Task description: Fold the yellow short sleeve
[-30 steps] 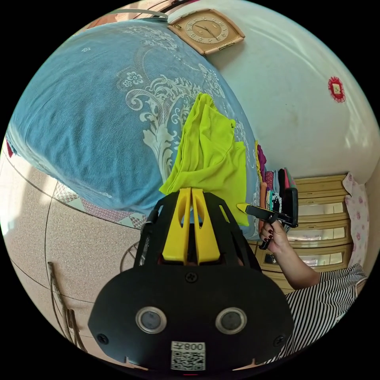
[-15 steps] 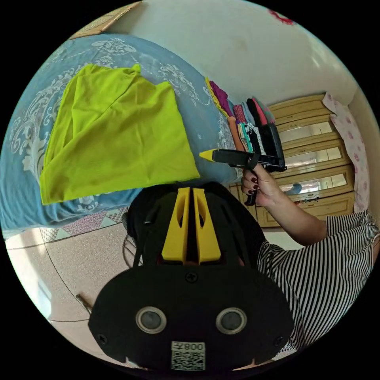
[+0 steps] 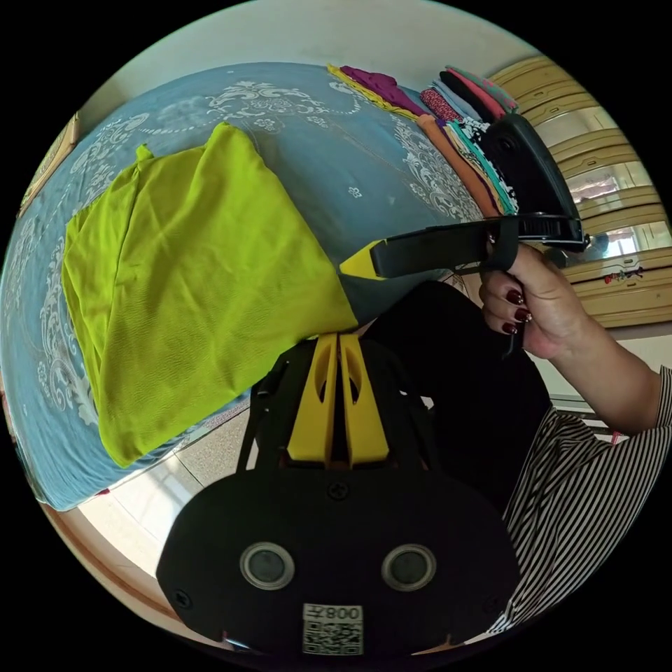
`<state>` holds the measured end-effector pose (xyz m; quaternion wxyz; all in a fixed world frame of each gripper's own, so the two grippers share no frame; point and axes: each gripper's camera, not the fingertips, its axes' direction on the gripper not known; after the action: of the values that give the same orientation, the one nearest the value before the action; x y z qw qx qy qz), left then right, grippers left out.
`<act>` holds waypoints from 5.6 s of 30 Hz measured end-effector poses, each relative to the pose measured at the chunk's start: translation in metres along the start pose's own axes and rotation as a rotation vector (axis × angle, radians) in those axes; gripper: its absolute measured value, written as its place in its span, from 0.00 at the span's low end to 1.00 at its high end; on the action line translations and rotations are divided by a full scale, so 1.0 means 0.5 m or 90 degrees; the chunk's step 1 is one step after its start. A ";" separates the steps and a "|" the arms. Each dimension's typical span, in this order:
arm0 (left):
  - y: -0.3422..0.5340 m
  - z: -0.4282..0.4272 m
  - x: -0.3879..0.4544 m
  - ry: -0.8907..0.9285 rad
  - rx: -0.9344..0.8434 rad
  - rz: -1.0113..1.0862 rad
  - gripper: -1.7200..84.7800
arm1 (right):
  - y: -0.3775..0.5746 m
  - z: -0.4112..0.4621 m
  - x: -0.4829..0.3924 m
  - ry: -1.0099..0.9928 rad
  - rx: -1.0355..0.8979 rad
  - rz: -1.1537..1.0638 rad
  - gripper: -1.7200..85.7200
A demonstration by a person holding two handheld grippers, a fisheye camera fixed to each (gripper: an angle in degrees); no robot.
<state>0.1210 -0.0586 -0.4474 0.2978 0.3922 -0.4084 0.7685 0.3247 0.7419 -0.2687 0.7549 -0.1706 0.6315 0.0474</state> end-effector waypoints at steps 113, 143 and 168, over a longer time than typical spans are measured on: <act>1.201 -0.185 -0.860 0.571 0.533 -0.652 0.14 | 0.155 0.221 0.206 -0.319 0.035 0.070 0.04; 1.115 -0.306 -0.736 0.645 0.553 -0.471 0.04 | 0.430 -0.072 0.534 -0.356 0.115 0.082 0.04; 0.582 -0.239 -0.362 0.722 0.520 -0.236 0.04 | 0.746 -0.471 0.874 -0.408 0.298 -0.032 0.04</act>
<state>-0.0552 -0.1229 -0.7579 0.4193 0.0757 0.2024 0.8818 0.0835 0.9539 -0.8002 0.9332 0.0146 0.3531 -0.0655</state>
